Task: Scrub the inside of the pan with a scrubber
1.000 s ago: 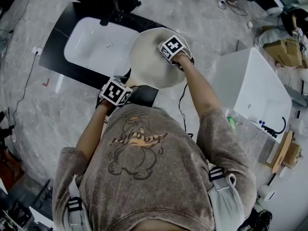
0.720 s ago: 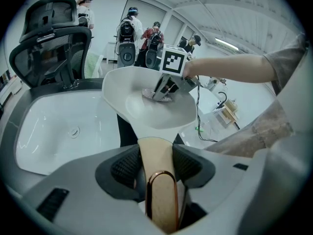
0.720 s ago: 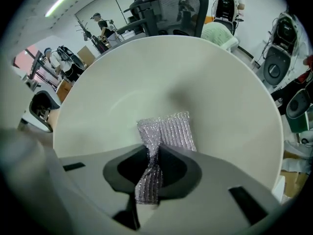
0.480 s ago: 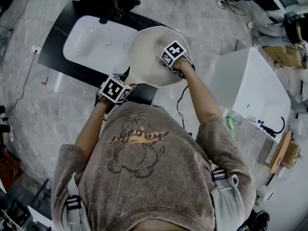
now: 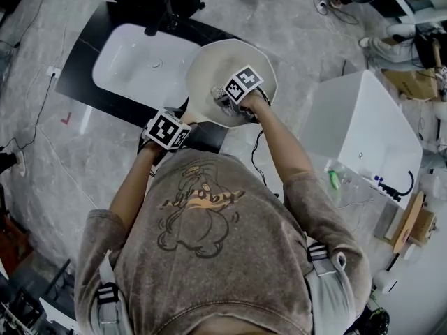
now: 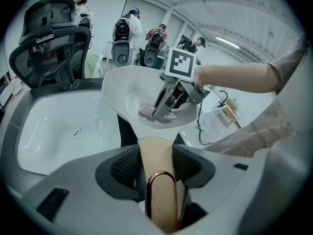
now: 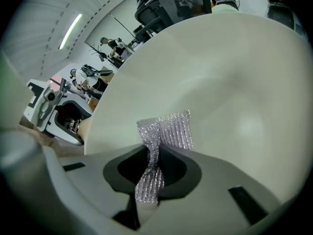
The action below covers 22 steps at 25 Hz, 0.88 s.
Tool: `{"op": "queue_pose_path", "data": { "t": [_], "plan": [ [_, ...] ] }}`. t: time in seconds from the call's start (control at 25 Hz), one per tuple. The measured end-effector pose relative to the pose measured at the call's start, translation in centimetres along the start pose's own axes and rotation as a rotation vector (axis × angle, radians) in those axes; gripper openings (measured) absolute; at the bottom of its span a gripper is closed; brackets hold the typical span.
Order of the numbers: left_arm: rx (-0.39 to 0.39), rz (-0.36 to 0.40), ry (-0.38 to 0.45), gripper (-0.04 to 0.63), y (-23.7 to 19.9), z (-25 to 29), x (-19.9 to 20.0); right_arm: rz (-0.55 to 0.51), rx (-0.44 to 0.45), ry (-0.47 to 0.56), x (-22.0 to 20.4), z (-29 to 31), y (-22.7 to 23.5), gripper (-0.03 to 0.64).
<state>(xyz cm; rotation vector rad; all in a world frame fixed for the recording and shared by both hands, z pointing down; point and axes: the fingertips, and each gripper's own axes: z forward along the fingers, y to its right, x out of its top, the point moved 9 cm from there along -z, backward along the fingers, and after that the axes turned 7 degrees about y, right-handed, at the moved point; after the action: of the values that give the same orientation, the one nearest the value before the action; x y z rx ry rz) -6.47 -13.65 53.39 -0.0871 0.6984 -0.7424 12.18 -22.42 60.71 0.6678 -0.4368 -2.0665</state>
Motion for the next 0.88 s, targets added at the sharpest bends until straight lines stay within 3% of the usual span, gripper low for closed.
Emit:
{"op": "queue_pose_path", "data": {
  "t": [0.24, 0.56, 0.88],
  "plan": [
    [0.006, -0.002, -0.003, 0.227, 0.0, 0.1, 0.0, -0.093, 0.000, -0.005, 1.4, 2.1, -2.2, 0.077],
    [0.007, 0.006, -0.022, 0.227, 0.0, 0.1, 0.1, 0.065, 0.169, 0.132, 2.2, 2.7, -2.3, 0.078],
    [0.018, 0.010, -0.004, 0.229, 0.1, 0.0, 0.0, 0.005, 0.171, 0.146, 2.1, 2.1, -3.2, 0.080]
  ]
}}
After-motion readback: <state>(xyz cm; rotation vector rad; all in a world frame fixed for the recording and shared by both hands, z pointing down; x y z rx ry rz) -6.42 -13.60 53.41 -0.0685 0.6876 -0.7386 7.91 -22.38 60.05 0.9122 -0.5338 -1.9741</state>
